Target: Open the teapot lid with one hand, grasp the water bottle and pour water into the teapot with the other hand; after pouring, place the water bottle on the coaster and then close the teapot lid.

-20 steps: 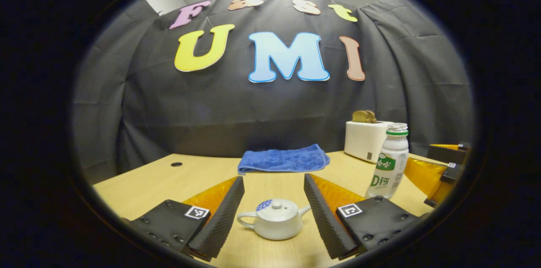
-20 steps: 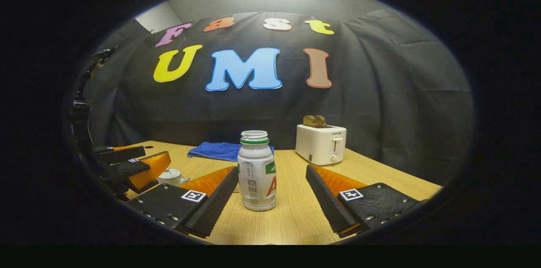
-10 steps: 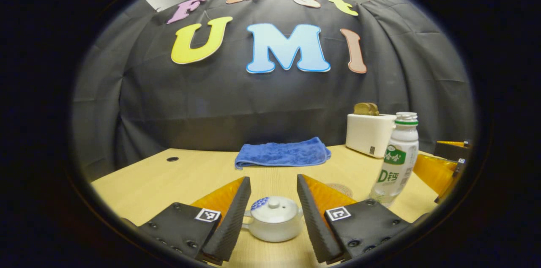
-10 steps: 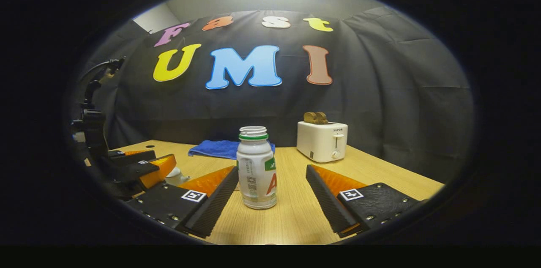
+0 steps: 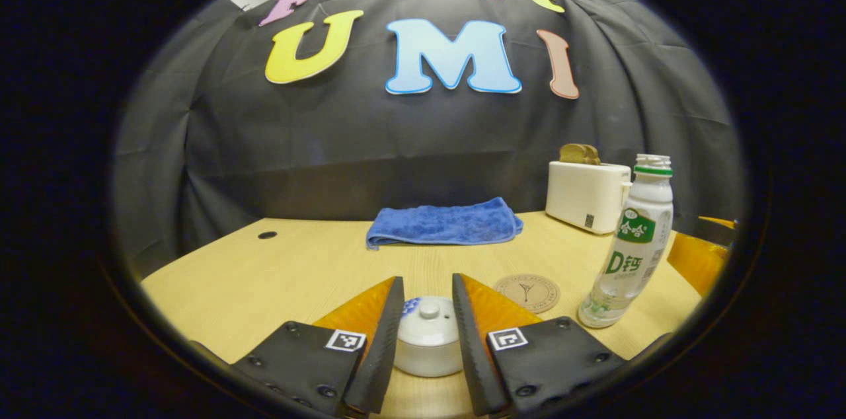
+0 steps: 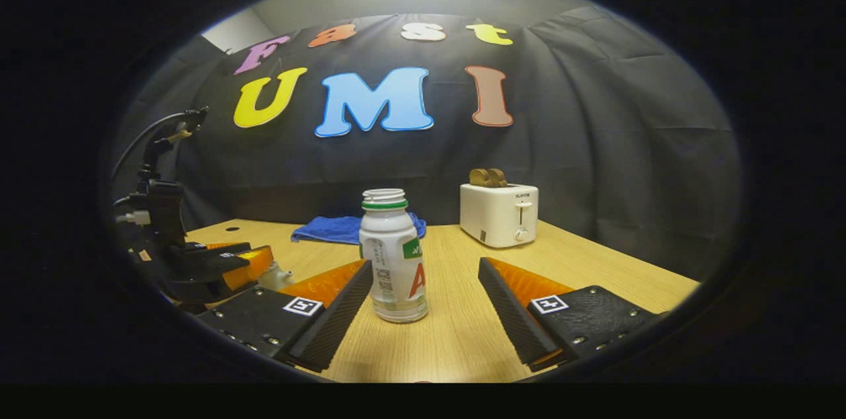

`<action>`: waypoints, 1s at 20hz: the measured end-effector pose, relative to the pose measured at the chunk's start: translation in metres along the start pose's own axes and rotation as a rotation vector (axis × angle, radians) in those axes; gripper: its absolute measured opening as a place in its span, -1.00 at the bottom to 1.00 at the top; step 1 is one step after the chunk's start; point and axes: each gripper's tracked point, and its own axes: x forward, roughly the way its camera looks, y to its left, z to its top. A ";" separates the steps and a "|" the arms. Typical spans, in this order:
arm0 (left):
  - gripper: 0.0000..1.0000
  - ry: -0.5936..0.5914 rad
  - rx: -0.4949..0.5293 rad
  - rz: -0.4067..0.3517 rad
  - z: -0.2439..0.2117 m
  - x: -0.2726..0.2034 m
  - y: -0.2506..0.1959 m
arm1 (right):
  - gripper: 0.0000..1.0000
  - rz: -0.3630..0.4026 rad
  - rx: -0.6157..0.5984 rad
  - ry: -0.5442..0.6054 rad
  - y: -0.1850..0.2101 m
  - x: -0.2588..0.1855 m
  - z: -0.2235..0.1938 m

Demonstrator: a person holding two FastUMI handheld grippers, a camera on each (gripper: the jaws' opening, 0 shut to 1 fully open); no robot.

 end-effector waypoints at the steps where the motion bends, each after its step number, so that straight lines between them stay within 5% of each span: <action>1: -0.07 0.001 0.010 0.010 0.002 0.000 0.002 | 0.97 -0.002 0.001 0.003 0.000 0.000 -0.001; 4: -0.44 0.002 0.019 0.008 0.001 0.001 -0.001 | 0.97 -0.007 0.003 0.002 -0.003 -0.001 0.000; 10: -0.70 0.006 0.033 0.009 0.004 0.001 0.000 | 0.97 0.002 0.000 0.006 0.000 -0.003 -0.002; 20: -0.77 -0.057 -0.059 -0.048 0.039 -0.017 0.004 | 0.97 0.067 0.035 0.063 0.012 0.008 -0.017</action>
